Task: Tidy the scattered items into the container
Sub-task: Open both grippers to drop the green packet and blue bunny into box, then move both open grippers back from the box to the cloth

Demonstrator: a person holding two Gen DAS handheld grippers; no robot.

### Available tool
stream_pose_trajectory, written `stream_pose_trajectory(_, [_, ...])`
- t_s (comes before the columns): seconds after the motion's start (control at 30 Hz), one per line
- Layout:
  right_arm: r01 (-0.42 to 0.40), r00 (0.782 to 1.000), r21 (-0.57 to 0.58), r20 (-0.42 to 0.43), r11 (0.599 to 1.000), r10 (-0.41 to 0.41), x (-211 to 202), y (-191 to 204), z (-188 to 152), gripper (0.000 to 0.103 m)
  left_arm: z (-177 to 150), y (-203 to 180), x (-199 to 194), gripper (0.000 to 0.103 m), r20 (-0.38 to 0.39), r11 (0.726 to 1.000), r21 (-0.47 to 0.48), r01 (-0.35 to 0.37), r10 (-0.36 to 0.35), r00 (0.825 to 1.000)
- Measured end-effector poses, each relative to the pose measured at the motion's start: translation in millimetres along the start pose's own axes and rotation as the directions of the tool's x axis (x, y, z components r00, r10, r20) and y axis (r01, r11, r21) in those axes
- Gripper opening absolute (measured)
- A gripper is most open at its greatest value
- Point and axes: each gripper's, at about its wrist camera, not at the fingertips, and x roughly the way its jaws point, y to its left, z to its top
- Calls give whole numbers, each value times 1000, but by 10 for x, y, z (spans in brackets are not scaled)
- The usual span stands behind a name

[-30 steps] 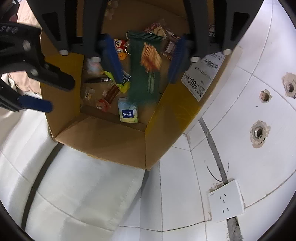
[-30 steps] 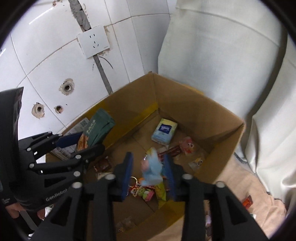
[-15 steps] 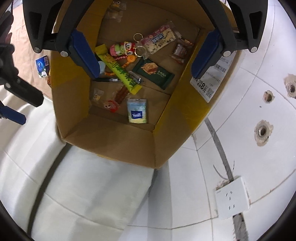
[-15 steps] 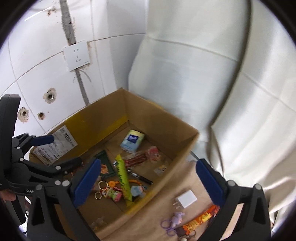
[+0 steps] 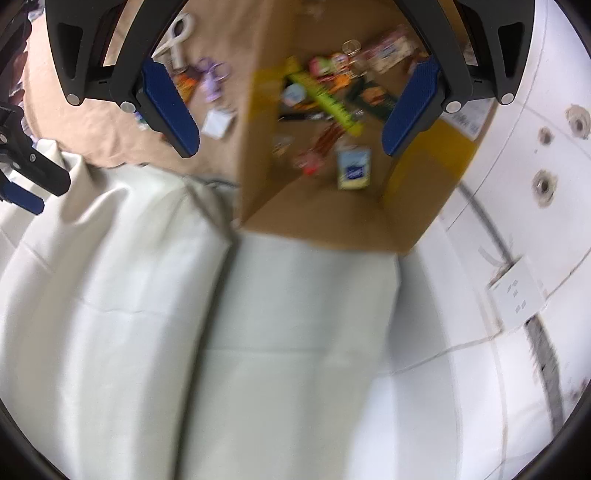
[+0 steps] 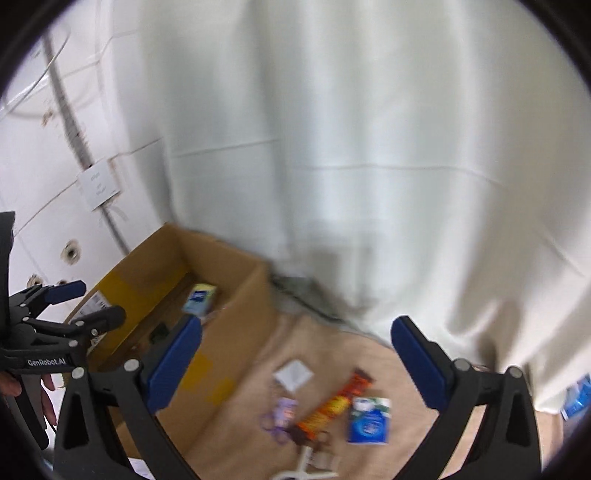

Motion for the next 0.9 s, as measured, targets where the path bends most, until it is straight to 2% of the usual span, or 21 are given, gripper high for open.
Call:
stream_pose_trajectory(0.17, [74,997,53,30,996,-76,-347,-458,-75,103,47,-495,5,100,1,996,65,56,-56,998])
stream_pose_trajectory(0.3, [121,992,113,20,986,-124,-506,-774,-234,103,-19,-809,49,100,-15,990,100,103,-102,995])
stream_pose_trajectory(0.43, [171,985,148,4,974,-174,-588,-933,-433,103,-159,-1005,117,100,-37,983,92,159,-157,987])
stream_pose_trajectory(0.53, [175,984,177,-15,969,-175,-587,-1019,-592,103,-334,-1132,235,100,-75,983,105,148,-140,987])
stream_pose_trajectory(0.63, [183,983,220,-61,958,-174,-522,-1132,-785,103,-585,-1225,402,100,-147,982,93,165,-151,978])
stream_pose_trajectory(0.7, [181,983,244,-81,953,-166,-473,-1184,-908,103,-767,-1286,488,100,-183,980,116,162,-140,973])
stream_pose_trajectory(0.9, [194,974,256,-166,947,-155,-284,-1239,-1272,103,-1272,-1407,748,100,-296,966,180,186,-127,947])
